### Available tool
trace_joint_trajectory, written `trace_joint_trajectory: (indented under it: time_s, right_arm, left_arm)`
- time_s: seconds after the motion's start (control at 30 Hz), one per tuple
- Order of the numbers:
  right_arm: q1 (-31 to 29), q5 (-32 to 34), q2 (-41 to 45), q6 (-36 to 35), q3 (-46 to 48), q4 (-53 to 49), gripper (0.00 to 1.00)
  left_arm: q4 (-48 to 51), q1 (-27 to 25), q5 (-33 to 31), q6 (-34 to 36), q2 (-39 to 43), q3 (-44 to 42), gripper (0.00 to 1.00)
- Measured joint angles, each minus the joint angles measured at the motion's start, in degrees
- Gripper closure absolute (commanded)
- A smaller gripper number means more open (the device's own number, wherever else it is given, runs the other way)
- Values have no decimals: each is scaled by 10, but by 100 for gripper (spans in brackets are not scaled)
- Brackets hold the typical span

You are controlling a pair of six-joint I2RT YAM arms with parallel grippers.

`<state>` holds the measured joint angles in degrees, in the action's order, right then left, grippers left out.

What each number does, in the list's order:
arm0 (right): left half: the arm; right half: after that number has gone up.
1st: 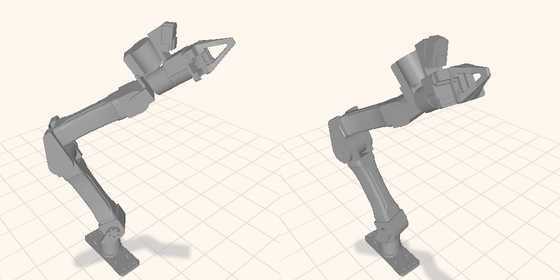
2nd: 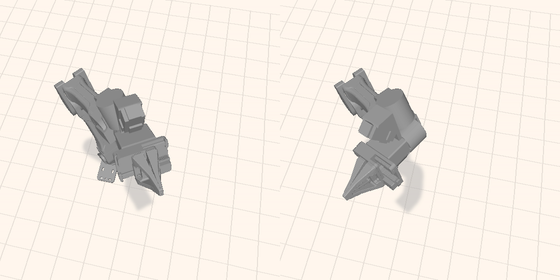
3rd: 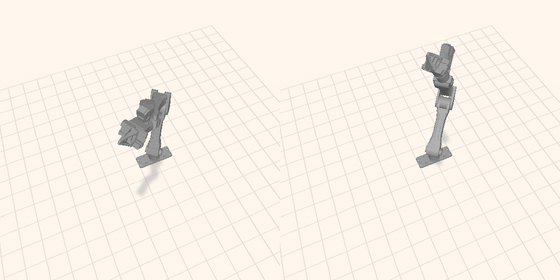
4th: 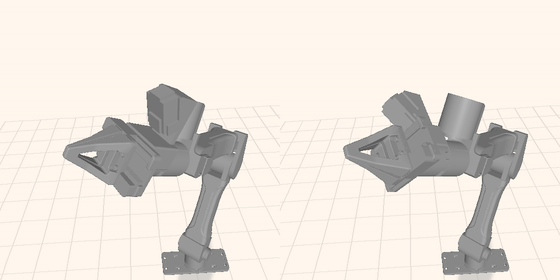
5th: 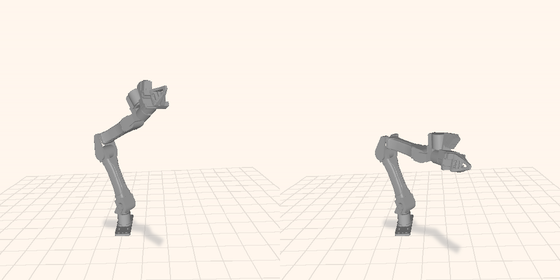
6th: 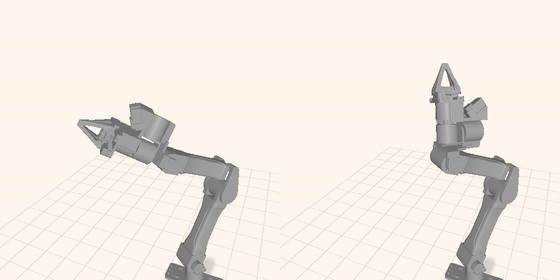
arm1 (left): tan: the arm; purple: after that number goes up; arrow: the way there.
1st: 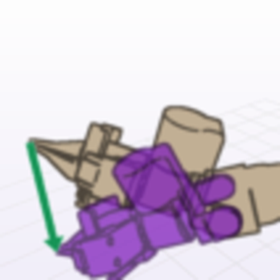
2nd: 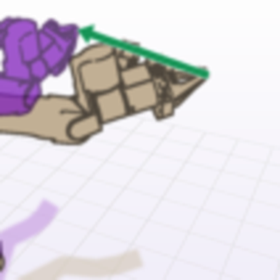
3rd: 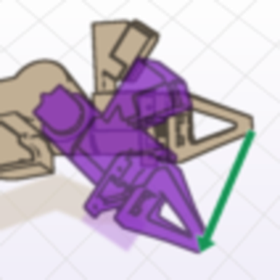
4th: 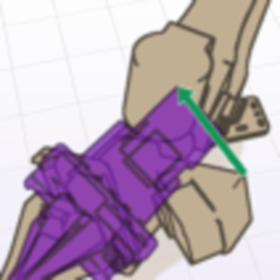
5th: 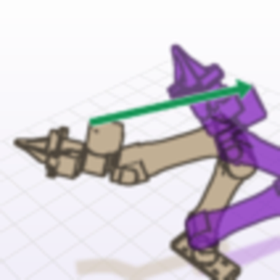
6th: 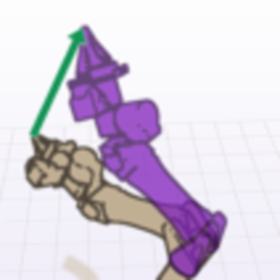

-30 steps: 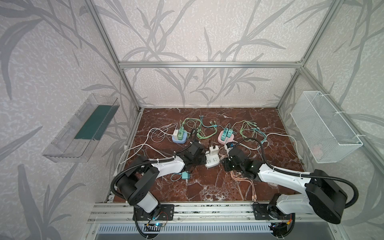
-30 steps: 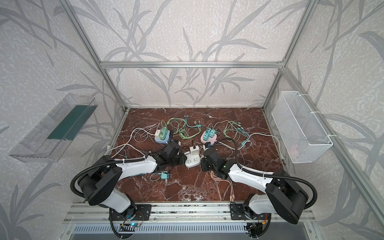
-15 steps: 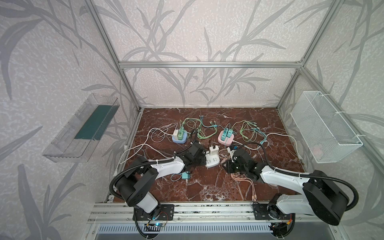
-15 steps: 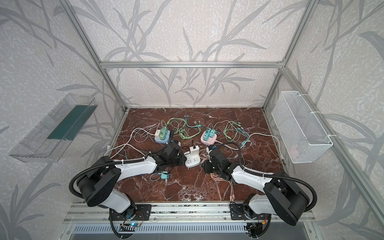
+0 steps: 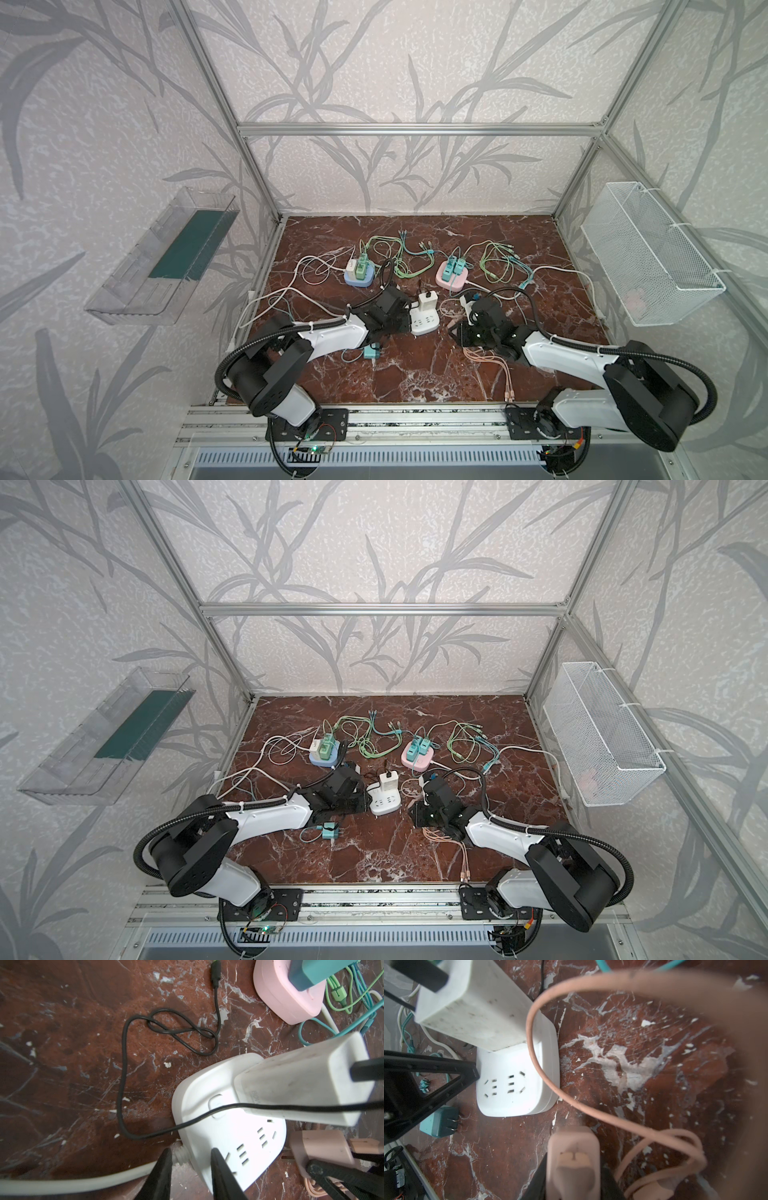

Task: Pull the plug off the socket
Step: 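Pull the pink plug out of the power strip with the right gripper, then lower the pink plug onto the table and open the right gripper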

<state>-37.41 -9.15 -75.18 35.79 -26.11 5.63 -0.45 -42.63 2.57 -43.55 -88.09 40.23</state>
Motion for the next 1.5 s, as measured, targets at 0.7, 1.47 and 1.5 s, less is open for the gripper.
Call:
trace_joint_trajectory:
  time_s: [0.7,1.47,1.5]
  right_arm:
    - [22,3,36,21,0,-59,49]
    - [-59,98,85,-97,-41,-70,19]
    - [-64,104,72,-103,-50,-67,19]
  left_arm:
    - [34,-21,-33,10,51,-3,63]
    - [27,-34,-46,10,66,-18,57]
    - [27,-34,-47,9,66,-18,57]
